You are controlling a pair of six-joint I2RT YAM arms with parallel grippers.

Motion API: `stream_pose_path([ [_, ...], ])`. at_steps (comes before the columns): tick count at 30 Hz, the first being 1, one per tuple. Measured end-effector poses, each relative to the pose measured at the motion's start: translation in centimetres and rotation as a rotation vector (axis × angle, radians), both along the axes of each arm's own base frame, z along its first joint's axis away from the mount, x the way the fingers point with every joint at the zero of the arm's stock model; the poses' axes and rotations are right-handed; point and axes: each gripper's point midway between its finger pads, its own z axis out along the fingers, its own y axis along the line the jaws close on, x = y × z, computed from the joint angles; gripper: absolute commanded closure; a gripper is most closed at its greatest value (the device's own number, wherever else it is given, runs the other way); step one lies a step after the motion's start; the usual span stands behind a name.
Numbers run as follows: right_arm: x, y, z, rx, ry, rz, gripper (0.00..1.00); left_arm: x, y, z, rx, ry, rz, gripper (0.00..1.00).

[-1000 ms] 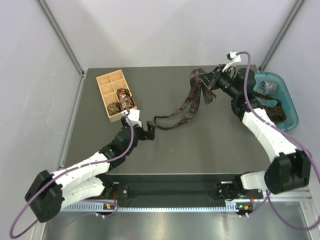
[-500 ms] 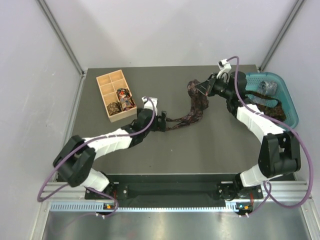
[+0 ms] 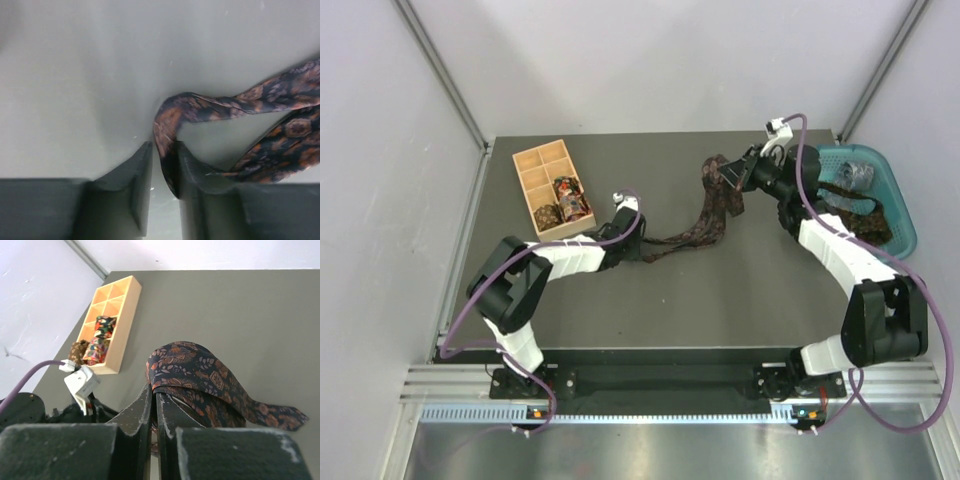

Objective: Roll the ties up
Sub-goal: Flatten the tie

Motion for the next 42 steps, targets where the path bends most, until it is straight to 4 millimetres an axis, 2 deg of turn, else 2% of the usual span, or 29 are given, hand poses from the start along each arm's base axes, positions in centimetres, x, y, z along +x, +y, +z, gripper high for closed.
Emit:
stream_pose_path([
  [3, 0.0, -0.7, -0.4, -0.006, 0.004, -0.039, 0.97, -0.1, 0.6, -0.3, 0.01, 0.017, 0.023, 1.0],
  [8, -0.7, -2.0, -2.9, -0.016, 0.053, -0.106, 0.92, 1.1, 3.0, -0.1, 0.004, 0.011, 0.103, 1.0],
  [11, -1.4, -2.5, -5.6, -0.004, 0.116, -0.139, 0.92, -0.2, 6.0, 1.1, 0.012, -0.038, 0.173, 1.0],
  [13, -2.3, -2.4, -7.5, 0.022, 0.163, -0.141, 0.92, -1.4, 8.0, 4.6, -0.005, -0.135, 0.223, 1.0],
  [14, -2.7, -2.3, -8.4, 0.039, 0.188, -0.139, 0.92, -1.7, 8.8, 6.9, -0.03, -0.199, 0.25, 1.0],
  [18, -5.2, -0.9, -11.9, 0.083, 0.274, -0.103, 0.91, -2.8, 11.9, 17.8, -0.189, -0.493, 0.379, 1.0],
  [19, -5.7, -0.4, -12.5, 0.088, 0.285, -0.088, 0.91, -3.4, 12.8, 19.9, -0.227, -0.549, 0.411, 1.0],
  [21, -6.8, 0.7, -13.5, 0.093, 0.306, -0.056, 0.88, -4.6, 14.3, 22.3, -0.283, -0.625, 0.462, 1.0],
  [23, -7.7, 1.6, -14.2, 0.099, 0.321, -0.027, 0.86, -5.6, 15.4, 22.7, -0.307, -0.658, 0.494, 1.0],
  [25, -8.6, 2.5, -15.1, 0.1, 0.342, -0.004, 0.76, -6.4, 16.2, 22.2, -0.299, -0.66, 0.512, 1.0],
  [31, -11.8, 3.8, -18.6, 0.095, 0.433, -0.022, 0.69, -7.9, 17.8, 21.9, -0.278, -0.654, 0.548, 1.0],
  [32, -12.6, 4.3, -19.3, 0.087, 0.452, -0.021, 0.63, -8.3, 18.0, 22.1, -0.288, -0.659, 0.554, 1.0],
  [33, -13.5, 4.9, -19.9, 0.078, 0.467, -0.018, 0.39, -8.6, 18.3, 22.4, -0.299, -0.666, 0.56, 1.0],
  [35, -15.0, 5.9, -21.0, 0.067, 0.497, -0.014, 0.22, -9.1, 18.6, 22.9, -0.322, -0.682, 0.567, 1.0],
  [38, -15.2, 6.2, -21.7, 0.068, 0.513, -0.036, 0.11, -9.5, 18.9, 23.5, -0.35, -0.698, 0.581, 1.0],
  [42, -14.0, 5.8, -21.5, 0.088, 0.494, -0.119, 0.08, -9.8, 19.3, 22.5, -0.321, -0.669, 0.59, 1.0],
])
